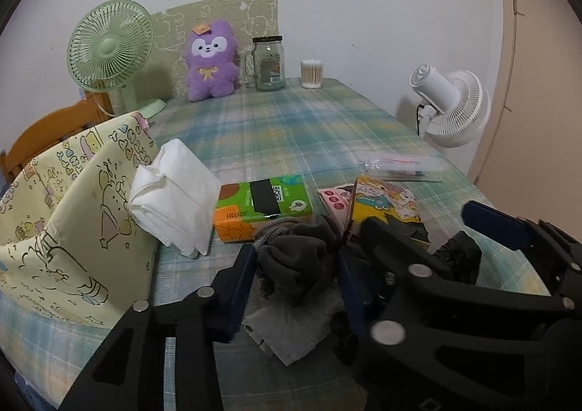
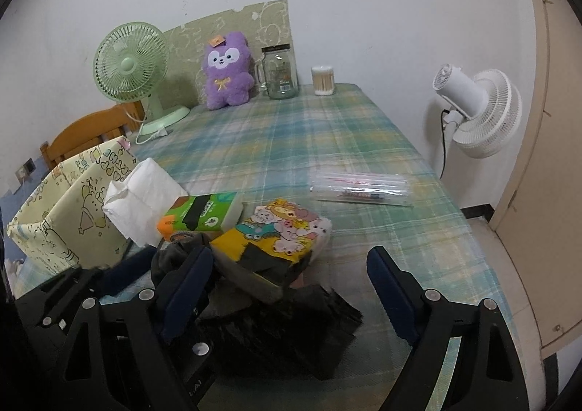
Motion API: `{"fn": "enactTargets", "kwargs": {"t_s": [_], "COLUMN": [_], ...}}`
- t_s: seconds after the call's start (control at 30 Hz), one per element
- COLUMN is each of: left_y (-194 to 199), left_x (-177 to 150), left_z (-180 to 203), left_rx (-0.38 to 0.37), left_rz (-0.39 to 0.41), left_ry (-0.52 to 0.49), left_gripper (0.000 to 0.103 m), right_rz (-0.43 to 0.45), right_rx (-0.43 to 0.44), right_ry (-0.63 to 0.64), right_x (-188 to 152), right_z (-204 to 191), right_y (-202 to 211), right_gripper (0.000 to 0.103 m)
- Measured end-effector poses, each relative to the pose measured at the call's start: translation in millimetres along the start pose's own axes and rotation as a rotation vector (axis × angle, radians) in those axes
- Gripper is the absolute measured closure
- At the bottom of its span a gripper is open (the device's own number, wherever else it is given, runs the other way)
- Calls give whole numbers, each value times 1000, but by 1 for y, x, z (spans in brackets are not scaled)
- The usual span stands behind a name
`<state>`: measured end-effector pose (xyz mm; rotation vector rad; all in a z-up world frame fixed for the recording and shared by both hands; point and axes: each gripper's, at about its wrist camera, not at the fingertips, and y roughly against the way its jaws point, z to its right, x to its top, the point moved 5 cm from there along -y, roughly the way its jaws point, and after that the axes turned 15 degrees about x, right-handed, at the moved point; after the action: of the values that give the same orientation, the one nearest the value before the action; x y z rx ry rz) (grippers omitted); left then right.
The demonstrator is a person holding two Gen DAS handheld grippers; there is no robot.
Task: Organize soft objects
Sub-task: 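Grasp the grey sock with the left tool while the right tool grasps the cartoon-print package, then carry the grey sock with the left tool while the right tool carries the package toward the box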
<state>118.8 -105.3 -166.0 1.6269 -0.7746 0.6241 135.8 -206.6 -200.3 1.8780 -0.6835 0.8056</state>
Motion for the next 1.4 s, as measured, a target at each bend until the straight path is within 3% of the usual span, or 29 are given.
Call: {"fn": "enactTargets", "kwargs": {"t_s": [0.07, 0.17, 0.2, 0.43, 0.57, 0.8, 1.4], "left_y": [0, -4, -7, -15, -15, -14, 20], "left_x": [2, 6, 6, 3, 3, 4, 31], "left_z": [-2, -16, -18, -16, -15, -15, -20], "left_rx": [1, 103, 105, 82, 85, 80, 52], "left_rz": [-7, -1, -7, -12, -11, -8, 40], "left_ry": [-1, 27, 30, 23, 19, 14, 44], "left_gripper": [61, 61, 61, 62, 62, 67, 70], "right_rz": [-6, -13, -19, -59, -80, -69, 6], "right_rx": [13, 15, 15, -9, 12, 22, 34], "right_ry": [-9, -14, -15, -10, -48, -47, 15], "right_x": [3, 7, 7, 7, 5, 8, 39], "right_z": [-1, -2, -2, -1, 3, 0, -24], "right_y": [-5, -13, -16, -37, -43, -40, 2], "right_gripper": [14, 14, 14, 14, 30, 43, 44]}}
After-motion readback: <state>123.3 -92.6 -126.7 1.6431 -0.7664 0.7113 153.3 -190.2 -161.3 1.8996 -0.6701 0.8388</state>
